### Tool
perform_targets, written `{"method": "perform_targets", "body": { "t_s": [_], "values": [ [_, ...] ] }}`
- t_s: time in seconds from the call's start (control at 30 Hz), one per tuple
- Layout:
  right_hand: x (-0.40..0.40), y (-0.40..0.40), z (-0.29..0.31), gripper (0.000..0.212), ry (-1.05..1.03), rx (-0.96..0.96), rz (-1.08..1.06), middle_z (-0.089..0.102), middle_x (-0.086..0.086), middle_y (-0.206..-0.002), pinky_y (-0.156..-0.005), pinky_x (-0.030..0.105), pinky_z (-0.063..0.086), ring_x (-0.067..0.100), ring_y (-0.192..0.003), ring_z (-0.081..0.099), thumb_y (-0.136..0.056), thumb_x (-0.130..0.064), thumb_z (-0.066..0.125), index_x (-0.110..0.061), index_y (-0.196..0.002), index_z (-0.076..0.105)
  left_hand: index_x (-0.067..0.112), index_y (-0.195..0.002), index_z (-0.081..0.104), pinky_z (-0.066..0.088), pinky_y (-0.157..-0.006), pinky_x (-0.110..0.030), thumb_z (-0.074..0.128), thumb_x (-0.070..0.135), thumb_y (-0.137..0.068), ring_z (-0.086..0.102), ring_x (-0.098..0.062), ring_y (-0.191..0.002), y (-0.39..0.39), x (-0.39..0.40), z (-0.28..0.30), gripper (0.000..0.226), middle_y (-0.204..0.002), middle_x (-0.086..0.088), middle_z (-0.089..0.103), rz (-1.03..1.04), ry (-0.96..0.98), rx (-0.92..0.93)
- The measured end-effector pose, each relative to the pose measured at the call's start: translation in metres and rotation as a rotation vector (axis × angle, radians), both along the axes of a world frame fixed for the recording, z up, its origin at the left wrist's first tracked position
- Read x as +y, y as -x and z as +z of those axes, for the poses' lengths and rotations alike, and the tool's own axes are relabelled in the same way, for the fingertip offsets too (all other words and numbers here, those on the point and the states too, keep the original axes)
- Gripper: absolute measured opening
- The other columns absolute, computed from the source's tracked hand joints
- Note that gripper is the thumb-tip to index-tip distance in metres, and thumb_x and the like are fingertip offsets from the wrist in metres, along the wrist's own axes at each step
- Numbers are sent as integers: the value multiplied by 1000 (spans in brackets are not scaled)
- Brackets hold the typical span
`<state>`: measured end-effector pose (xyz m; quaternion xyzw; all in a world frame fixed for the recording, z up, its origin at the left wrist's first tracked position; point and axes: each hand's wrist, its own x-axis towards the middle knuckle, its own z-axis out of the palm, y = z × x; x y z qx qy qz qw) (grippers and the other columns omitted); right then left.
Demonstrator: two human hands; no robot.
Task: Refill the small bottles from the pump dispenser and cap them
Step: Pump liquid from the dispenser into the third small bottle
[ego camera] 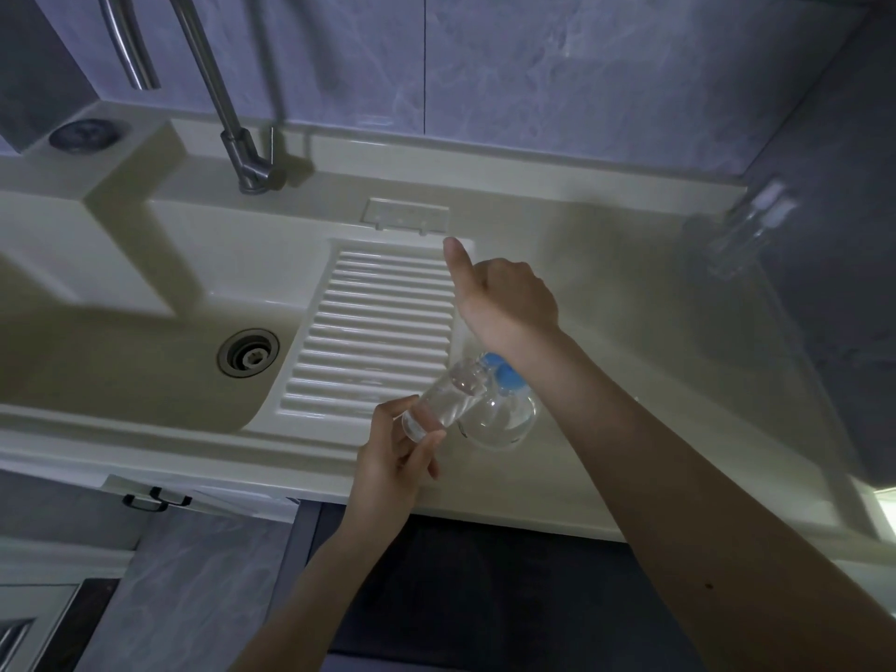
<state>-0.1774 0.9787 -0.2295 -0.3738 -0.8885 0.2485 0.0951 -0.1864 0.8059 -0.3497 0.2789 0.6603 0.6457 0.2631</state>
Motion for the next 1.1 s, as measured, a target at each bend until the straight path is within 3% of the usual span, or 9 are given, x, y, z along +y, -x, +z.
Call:
{"method": "perform_targets", "body": {
  "t_s": [0.37, 0.7, 0.9, 1.0, 1.1],
  "values": [
    [0, -1, -3, 69, -46, -1, 28, 39, 0, -51, -60, 31, 35, 18, -50, 42, -96, -61, 15, -13, -49, 33, 28, -106, 46, 50, -57, -31, 57, -1, -90, 55, -18, -56, -1, 4, -3, 35, -91, 4, 64, 1, 15, 18],
    [-1, 0, -14, 71, -21, -45, 28, 45, 1, -54, -60, 30, 36, 20, -54, 47, -96, -61, 14, -12, -51, 38, 26, -107, 47, 48, -57, -23, 58, 0, -90, 56, -16, -55, 2, -2, -7, 33, -90, 6, 64, -7, 65, 28],
    [6, 1, -5, 86, 72, 23, 3, 72, 9, -80, -62, 27, 40, 23, -71, 64, -95, -63, 11, -1, -77, 68, 24, -107, 48, 50, -58, -26, 57, 0, -90, 55, -18, -57, 0, -1, 0, 32, -91, 0, 63, -6, 18, 13],
    [5, 1, -4, 85, 65, 3, -1, 71, 9, -79, -69, 30, 45, 23, -70, 63, -95, -64, 10, -3, -71, 66, 24, -107, 47, 50, -59, -26, 57, -2, -90, 54, -17, -57, -1, 1, 0, 32, -89, 3, 62, -8, 2, 17],
    [4, 0, -3, 78, 44, -13, -7, 62, 6, -65, -69, 33, 47, 22, -61, 58, -94, -64, 10, -10, -54, 49, 23, -107, 47, 49, -59, -26, 56, -2, -89, 54, -18, -56, -2, 2, 1, 33, -91, 0, 63, -13, -2, 17]
  ]
}}
